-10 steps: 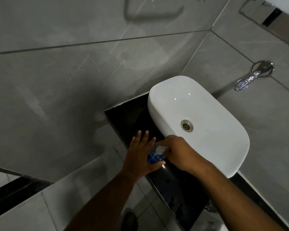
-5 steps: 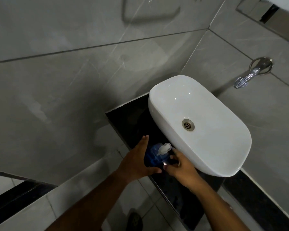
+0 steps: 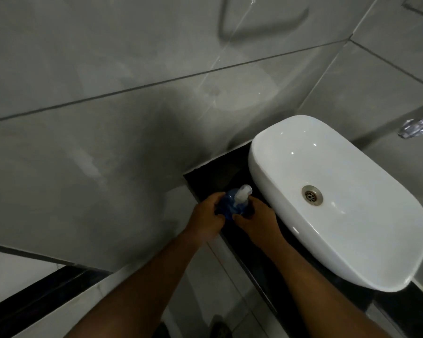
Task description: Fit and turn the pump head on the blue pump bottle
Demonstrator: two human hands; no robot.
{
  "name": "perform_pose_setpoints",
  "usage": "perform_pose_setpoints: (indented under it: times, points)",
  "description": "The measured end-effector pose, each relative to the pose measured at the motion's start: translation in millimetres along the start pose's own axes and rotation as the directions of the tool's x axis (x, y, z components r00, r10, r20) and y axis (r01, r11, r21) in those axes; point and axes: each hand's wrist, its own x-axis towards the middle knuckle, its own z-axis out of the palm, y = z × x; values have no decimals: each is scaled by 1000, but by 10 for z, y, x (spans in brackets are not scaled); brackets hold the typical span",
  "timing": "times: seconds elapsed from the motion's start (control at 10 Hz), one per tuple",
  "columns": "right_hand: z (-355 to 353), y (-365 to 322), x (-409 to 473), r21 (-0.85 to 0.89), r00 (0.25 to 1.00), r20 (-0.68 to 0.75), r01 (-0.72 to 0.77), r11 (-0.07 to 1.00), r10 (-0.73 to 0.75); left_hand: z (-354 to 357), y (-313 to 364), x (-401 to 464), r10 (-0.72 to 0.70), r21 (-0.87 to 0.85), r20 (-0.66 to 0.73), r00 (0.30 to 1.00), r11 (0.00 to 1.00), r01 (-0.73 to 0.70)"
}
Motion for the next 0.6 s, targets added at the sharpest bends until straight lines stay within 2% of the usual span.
perform_pose_setpoints:
  times: [0.1, 0.3, 0.5, 0.6]
  points:
    - [166, -188, 401, 22, 998, 17, 56, 998, -57, -273, 69, 293, -16, 46, -75, 997, 999, 20]
    - [382, -395, 871, -10, 990, -24, 140, 990, -140, -567, 160, 591, 34, 158, -97, 995, 987, -18]
    - [354, -533, 865, -30, 979, -3, 204, 979, -204, -614, 209, 626, 46, 194, -97, 994, 981, -27]
    - [186, -660, 706, 54, 971, -103, 221, 974, -214, -667, 208, 510, 37, 220, -150, 988, 976, -3]
